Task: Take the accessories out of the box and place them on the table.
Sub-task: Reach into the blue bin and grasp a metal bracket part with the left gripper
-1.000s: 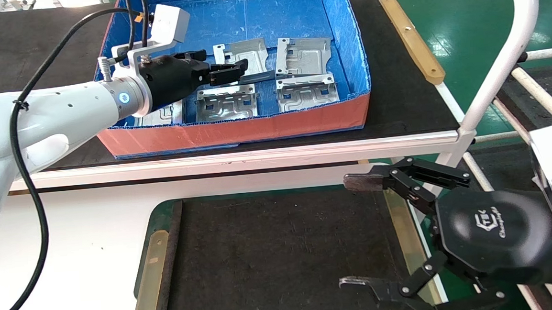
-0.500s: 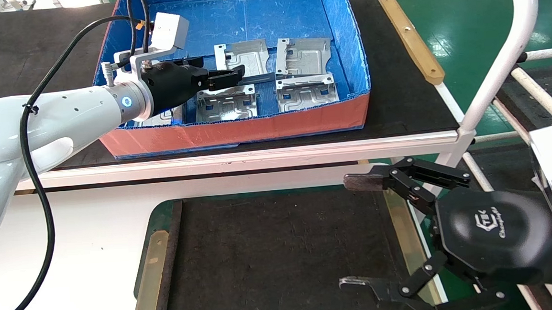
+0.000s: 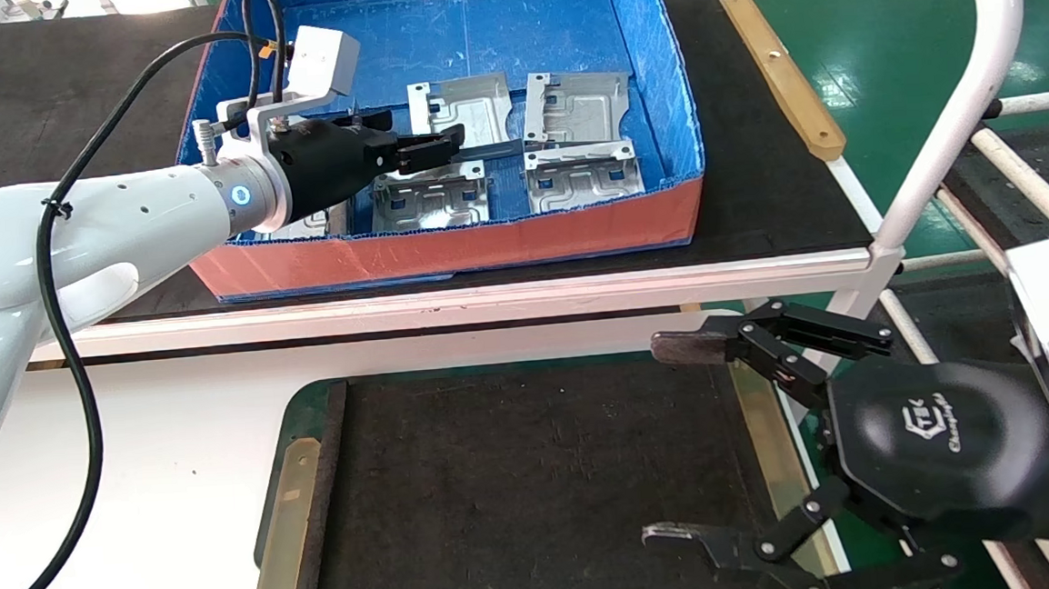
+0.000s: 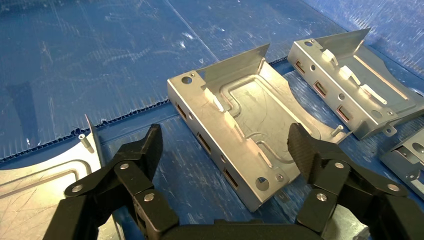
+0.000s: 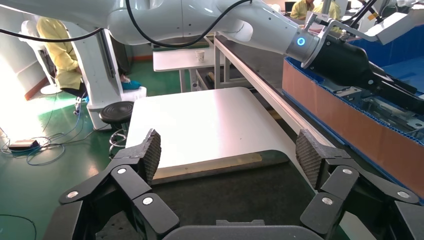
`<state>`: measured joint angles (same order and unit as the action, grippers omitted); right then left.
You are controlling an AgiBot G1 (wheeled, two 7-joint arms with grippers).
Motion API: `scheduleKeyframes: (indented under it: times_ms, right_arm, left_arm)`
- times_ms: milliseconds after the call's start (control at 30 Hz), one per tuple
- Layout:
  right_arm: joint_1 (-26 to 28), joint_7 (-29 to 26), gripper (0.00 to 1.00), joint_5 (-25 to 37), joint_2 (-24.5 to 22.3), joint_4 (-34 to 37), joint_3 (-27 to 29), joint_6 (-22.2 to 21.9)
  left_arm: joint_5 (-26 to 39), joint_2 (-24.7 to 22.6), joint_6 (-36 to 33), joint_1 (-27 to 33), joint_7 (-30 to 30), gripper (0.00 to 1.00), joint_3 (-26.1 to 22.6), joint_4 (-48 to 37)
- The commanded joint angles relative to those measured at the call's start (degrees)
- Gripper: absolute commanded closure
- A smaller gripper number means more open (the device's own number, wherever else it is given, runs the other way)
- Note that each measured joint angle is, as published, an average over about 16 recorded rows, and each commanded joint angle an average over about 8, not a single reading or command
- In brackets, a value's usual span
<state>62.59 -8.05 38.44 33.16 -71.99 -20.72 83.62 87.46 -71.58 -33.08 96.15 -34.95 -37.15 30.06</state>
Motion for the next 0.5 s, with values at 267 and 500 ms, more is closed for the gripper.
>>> scheduleKeyframes:
  times_ms: [267, 500]
  right_arm:
    - [0.0, 0.0, 1.0, 0.0, 0.0, 0.0, 0.0, 0.0]
    - [0.0, 0.0, 1.0, 0.0, 0.0, 0.0, 0.0, 0.0]
  left_arm:
    - [-0.06, 0.04, -0.11, -0.04, 0.09, 1.0, 0.02, 0.11]
    - [-0.12, 0.04, -0.17, -0.06, 0.13, 1.0, 0.04, 0.16]
